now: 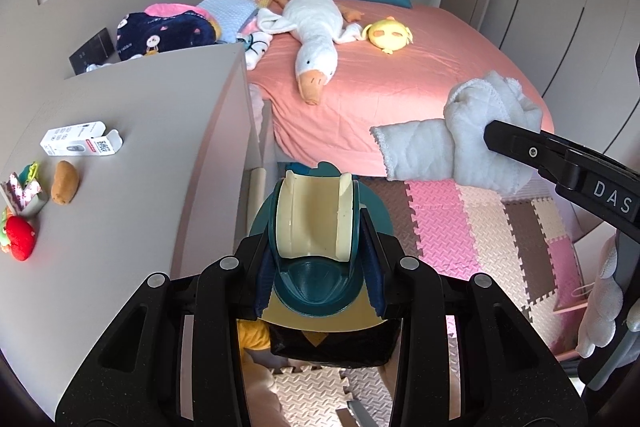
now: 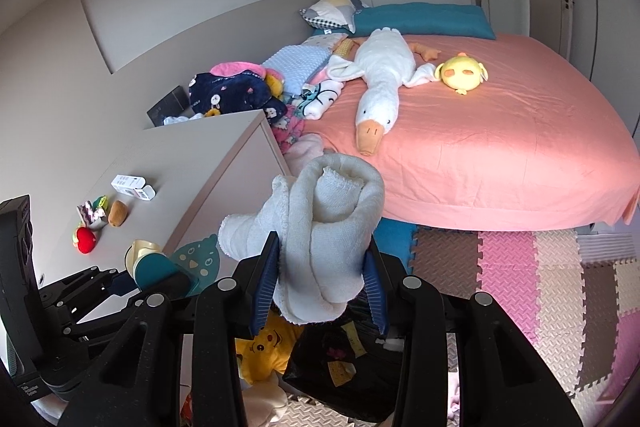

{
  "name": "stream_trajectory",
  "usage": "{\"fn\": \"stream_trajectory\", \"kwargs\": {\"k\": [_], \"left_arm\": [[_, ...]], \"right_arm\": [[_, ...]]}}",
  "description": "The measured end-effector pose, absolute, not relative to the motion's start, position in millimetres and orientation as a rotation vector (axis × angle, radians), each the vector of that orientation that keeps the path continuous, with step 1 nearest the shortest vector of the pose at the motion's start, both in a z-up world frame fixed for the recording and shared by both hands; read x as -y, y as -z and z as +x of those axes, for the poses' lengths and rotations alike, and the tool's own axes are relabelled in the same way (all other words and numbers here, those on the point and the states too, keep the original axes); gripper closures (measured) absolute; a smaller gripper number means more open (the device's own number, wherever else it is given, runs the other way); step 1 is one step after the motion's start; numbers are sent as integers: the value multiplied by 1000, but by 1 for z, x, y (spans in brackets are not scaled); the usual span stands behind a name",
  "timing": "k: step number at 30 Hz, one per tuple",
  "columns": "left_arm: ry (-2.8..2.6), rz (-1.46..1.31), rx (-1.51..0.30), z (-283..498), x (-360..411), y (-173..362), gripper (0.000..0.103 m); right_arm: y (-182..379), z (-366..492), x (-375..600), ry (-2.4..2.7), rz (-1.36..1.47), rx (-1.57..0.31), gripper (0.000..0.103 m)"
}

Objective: Collect trash

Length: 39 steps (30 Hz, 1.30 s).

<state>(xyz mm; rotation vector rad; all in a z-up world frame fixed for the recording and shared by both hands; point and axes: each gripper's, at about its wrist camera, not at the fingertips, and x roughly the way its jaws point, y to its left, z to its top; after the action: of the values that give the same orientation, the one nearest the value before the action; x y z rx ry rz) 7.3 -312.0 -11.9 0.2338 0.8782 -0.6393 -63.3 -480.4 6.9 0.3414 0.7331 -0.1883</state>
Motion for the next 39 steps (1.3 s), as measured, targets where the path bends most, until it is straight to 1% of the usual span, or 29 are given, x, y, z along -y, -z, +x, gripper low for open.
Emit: {"fn": "stream_trajectory", "kwargs": {"k": [13, 16, 18, 19, 20, 24, 39], "left_arm": [[686, 271, -942, 9, 336, 34, 67], [696, 275, -955, 6, 337, 38, 66], [680, 271, -944, 5, 333, 37, 44], [669, 266, -928, 4, 330, 35, 19], [648, 261, -902, 4, 326, 31, 11], [596, 238, -864, 9, 312, 21, 9], [585, 202, -888, 16, 297, 22, 9]], "right_arm": [[13, -61, 502, 250, 360, -787, 61], [16, -57, 499, 252, 343, -799, 50], [11, -57, 498, 279, 331, -770, 34], [8, -58, 498, 293, 326, -753, 30], [5, -60, 499, 306, 323, -739, 24], [-1, -60, 499, 302, 327, -720, 23], [0, -55, 481, 264, 306, -738, 23]]}}
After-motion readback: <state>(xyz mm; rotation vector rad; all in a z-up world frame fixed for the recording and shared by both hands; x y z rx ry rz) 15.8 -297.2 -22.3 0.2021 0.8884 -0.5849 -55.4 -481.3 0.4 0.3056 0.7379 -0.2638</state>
